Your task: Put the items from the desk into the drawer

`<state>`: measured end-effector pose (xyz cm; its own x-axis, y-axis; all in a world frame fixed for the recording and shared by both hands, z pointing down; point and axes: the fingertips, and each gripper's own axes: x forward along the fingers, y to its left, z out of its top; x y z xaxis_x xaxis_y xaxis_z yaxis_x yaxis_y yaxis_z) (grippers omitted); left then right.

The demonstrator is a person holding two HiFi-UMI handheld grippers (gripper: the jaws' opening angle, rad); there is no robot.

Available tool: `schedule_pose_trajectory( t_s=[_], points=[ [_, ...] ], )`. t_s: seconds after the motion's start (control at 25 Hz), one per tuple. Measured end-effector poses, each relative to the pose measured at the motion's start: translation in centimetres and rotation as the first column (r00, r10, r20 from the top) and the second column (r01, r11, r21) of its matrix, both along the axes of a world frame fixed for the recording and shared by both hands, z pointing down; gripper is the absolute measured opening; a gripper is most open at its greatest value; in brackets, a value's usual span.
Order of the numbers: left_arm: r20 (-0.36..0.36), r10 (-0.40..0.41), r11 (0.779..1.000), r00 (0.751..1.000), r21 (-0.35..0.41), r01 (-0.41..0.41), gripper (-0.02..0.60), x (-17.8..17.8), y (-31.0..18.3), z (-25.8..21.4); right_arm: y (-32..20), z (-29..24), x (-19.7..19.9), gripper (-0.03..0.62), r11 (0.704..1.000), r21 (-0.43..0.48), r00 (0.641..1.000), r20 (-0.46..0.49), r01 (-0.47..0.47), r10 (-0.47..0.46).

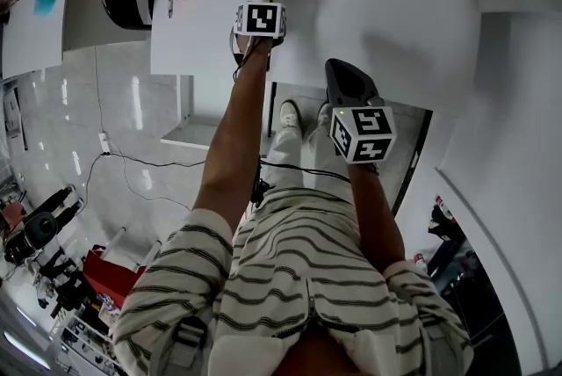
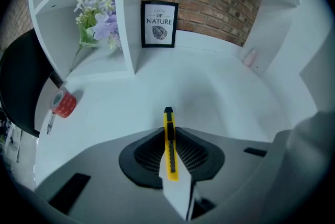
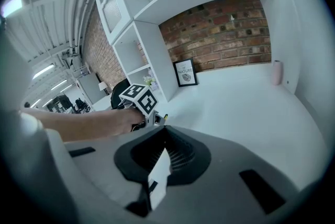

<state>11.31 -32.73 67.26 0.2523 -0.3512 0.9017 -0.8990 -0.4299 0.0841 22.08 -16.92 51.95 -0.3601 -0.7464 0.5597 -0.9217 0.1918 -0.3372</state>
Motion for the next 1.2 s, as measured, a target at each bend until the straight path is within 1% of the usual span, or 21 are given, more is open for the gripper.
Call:
schedule_pose_trajectory(
  t_s=[0.32, 0.48, 0.6, 0.68, 0.76, 0.88, 1.04, 1.12, 1.2],
  points=[
    [-0.037, -0.014, 0.997, 0.999, 0.074, 0.016, 0.067, 0.3, 0.5, -4.4, 0.1, -2.0, 0.1, 0.011, 0.999, 0.032, 1.000, 0.009, 0.004, -0.004],
    [-0.030, -0.010, 0.991, 0.999, 0.135, 0.014, 0.067, 0.3, 1.0, -7.4, 0.0, -3.9, -0.3, 0.011, 0.998, 0.063, 1.000, 0.003, 0.021, -0.022],
    [-0.061, -0.012, 0.988, 0.998, 0.151, 0.021, 0.067, 0.6, 2.0, -8.8, -0.1, -5.1, -0.4, 0.011, 0.996, 0.080, 1.000, -0.007, 0.025, -0.025],
    [-0.060, -0.011, 0.985, 0.998, 0.172, 0.021, 0.067, 0.6, 2.5, -10.1, -0.2, -5.9, -0.2, 0.011, 0.995, 0.092, 1.000, -0.009, 0.021, -0.021],
    [-0.069, -0.007, 0.978, 0.998, 0.208, 0.021, 0.067, 0.8, 2.8, -11.8, -0.4, -6.8, 0.0, 0.011, 0.994, 0.109, 1.000, -0.007, 0.017, -0.017],
    [-0.105, -0.005, 0.963, 0.994, 0.267, 0.033, 0.067, 0.9, 3.3, -14.3, -0.5, -8.1, 0.0, 0.011, 0.990, 0.136, 1.000, -0.013, 0.021, -0.019],
    [-0.133, -0.014, 0.951, 0.991, 0.305, 0.054, 0.067, 0.3, 4.6, -17.2, -0.3, -9.9, -0.6, 0.011, 0.986, 0.163, 1.000, -0.017, 0.027, -0.025],
    [-0.132, -0.019, 0.942, 0.991, 0.331, 0.062, 0.067, -0.2, 5.0, -18.6, -0.3, -10.9, -0.8, 0.011, 0.984, 0.178, 0.999, -0.018, 0.029, -0.026],
    [-0.151, -0.021, 0.931, 0.988, 0.357, 0.074, 0.067, -0.4, 5.4, -20.1, -0.4, -11.8, -1.0, 0.011, 0.981, 0.194, 1.000, -0.019, 0.028, -0.025]
  ],
)
